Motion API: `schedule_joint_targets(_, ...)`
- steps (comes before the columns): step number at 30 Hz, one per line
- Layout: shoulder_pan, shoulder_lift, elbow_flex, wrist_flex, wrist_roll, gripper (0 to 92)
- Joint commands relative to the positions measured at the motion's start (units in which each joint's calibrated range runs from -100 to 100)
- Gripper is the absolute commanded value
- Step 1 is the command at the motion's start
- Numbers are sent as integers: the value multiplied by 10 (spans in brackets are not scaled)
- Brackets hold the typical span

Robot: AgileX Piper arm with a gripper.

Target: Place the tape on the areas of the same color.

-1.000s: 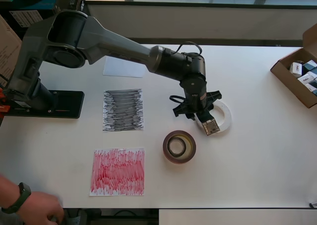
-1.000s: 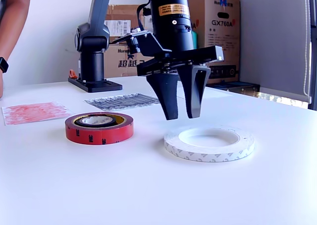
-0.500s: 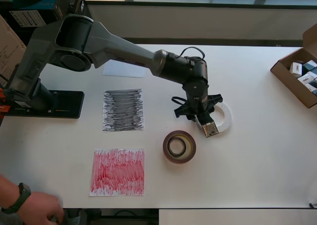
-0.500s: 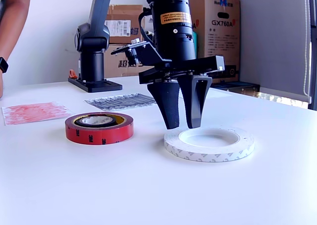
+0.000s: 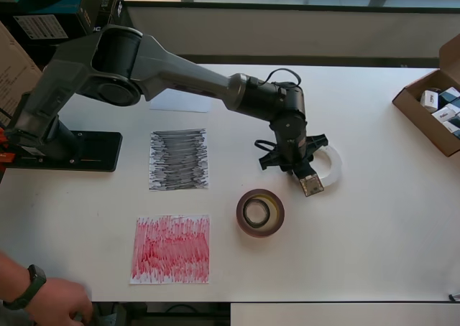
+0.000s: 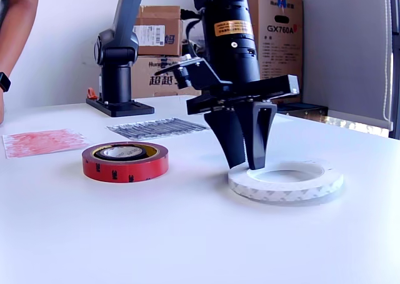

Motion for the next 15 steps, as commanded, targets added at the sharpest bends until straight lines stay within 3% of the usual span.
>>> schedule_joint_targets(1,0,-5,7,27,-8,7)
schedule_joint_targets(6,5,-11,9,28,-28,0)
schedule_joint_targets(15,43,-113,33,42,-222,0)
